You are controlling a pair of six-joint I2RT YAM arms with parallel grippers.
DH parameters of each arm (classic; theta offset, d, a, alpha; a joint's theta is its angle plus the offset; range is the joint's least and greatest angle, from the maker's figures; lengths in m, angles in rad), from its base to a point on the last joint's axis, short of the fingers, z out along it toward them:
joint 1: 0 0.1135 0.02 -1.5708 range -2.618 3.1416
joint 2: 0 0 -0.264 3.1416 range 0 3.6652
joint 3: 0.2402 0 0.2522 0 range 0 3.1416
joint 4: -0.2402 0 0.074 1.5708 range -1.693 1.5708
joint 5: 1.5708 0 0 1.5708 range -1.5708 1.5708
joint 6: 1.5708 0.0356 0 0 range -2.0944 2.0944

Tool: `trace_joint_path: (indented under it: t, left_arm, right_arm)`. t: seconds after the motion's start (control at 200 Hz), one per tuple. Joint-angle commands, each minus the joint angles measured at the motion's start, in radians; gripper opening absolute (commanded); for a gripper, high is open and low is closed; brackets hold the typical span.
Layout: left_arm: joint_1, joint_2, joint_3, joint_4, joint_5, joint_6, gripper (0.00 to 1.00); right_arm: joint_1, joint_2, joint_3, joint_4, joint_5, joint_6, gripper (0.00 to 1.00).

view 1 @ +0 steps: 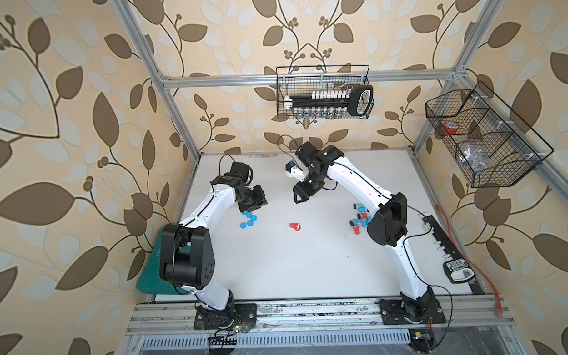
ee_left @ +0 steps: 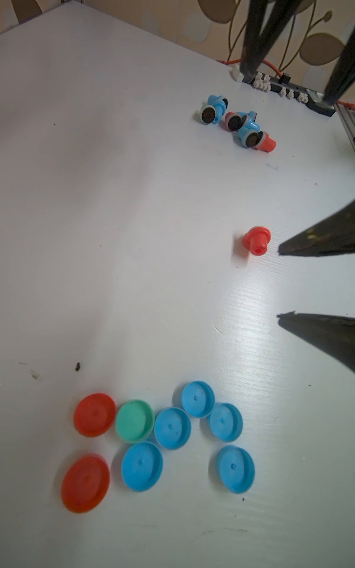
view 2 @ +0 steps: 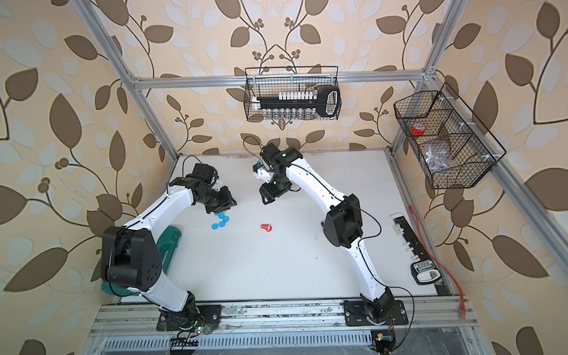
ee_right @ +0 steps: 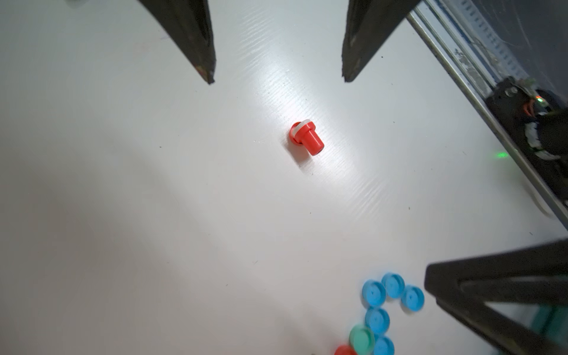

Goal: Close the stamp cap
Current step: Pick up the stamp from the center of the board.

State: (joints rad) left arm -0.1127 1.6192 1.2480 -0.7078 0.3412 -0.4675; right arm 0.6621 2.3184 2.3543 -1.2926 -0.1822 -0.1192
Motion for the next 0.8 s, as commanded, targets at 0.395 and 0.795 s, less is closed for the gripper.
trace_joint_path:
  t: [0.395,0.795]
  left_arm:
    - [0.086,-0.091,-0.089,-0.019,0.048,0.02,0.34]
    - [0.096,-0.113,-0.126,-0.016,0.045,0.027,0.33]
  right_arm:
    - [0.182,0.119,-0.021,-0.004,0.199,-0.196,0.61]
    - [0.193,0.189,-0.009,-0.002,0.215,-0.195,0.54]
